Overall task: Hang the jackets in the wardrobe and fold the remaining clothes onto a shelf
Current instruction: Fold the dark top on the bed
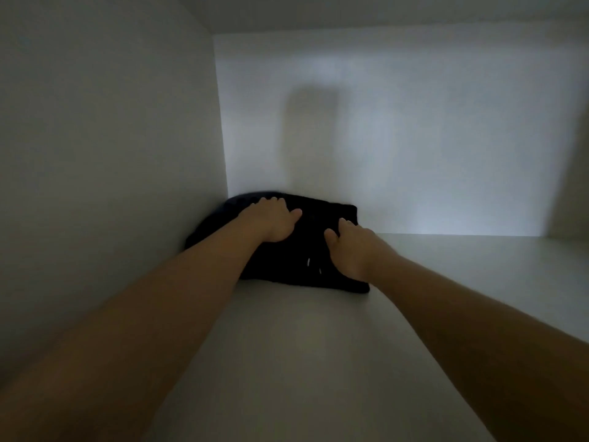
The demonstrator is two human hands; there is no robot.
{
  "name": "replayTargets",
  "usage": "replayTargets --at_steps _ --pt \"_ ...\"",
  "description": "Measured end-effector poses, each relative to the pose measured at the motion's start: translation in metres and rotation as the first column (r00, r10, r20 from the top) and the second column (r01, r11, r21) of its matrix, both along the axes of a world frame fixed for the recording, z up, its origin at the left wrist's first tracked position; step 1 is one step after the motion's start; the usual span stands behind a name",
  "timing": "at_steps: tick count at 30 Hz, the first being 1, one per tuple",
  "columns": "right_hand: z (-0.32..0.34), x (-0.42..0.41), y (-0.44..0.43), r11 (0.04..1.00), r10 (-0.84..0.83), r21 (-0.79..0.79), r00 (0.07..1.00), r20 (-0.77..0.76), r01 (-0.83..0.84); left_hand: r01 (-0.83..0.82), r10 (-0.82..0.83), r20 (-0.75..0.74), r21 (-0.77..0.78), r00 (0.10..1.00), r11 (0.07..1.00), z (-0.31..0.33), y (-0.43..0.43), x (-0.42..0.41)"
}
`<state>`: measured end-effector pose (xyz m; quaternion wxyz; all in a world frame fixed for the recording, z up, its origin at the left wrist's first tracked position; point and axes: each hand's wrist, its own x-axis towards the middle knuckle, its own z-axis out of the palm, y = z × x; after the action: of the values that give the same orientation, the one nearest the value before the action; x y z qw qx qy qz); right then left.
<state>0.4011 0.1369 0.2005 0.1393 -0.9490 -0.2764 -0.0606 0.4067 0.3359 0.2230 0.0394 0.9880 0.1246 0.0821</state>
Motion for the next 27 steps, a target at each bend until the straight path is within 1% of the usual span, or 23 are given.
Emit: replayTargets --at_steps 3,6,8,10,12,14,17,19,22,24,27 --pt "0.015 -0.043 -0.050 0.998 -0.058 0.030 0.997 0.052 0.056 0.118 -0.118 -0.047 0.000 0.992 0.993 0.007 -0.058 -0.032" --pt "0.032 -0.096 -0.113 0.976 -0.194 0.118 0.977 0.087 0.183 0.236 -0.235 -0.085 -0.002 0.968 0.972 0.019 -0.119 -0.075" --pt "0.041 -0.141 -0.158 0.951 -0.287 0.158 0.951 0.115 0.268 0.313 -0.313 -0.026 -0.007 0.950 0.950 0.024 -0.162 -0.113" --pt "0.045 -0.192 -0.200 0.922 -0.367 0.191 0.919 0.146 0.338 0.414 -0.412 0.077 -0.003 0.908 0.910 0.022 -0.207 -0.160" --pt "0.043 -0.252 -0.246 0.884 -0.452 0.220 0.875 0.172 0.413 0.538 -0.525 0.176 -0.033 0.833 0.842 0.011 -0.256 -0.218" --pt "0.033 -0.319 -0.292 0.825 -0.549 0.257 0.822 0.156 0.502 0.659 -0.623 0.257 -0.082 0.739 0.748 -0.004 -0.303 -0.280" --pt "0.005 -0.437 -0.362 0.702 -0.690 0.318 0.719 0.082 0.637 0.809 -0.740 0.330 -0.210 0.587 0.548 -0.039 -0.375 -0.373" --pt "-0.020 -0.520 -0.402 0.595 -0.786 0.325 0.617 0.043 0.735 0.861 -0.800 0.341 -0.316 0.494 0.398 -0.063 -0.426 -0.430" --pt "-0.059 -0.638 -0.453 0.389 -0.906 0.318 0.421 -0.038 0.865 0.867 -0.867 0.334 -0.459 0.369 0.192 -0.099 -0.504 -0.509" --pt "-0.084 -0.709 -0.480 0.247 -0.952 0.334 0.292 -0.092 0.910 0.847 -0.913 0.310 -0.528 0.264 0.065 -0.119 -0.550 -0.561" --pt "-0.118 -0.807 -0.508 0.017 -0.981 0.356 0.086 -0.177 0.934 0.803 -0.965 0.246 -0.591 0.091 -0.075 -0.147 -0.608 -0.636"
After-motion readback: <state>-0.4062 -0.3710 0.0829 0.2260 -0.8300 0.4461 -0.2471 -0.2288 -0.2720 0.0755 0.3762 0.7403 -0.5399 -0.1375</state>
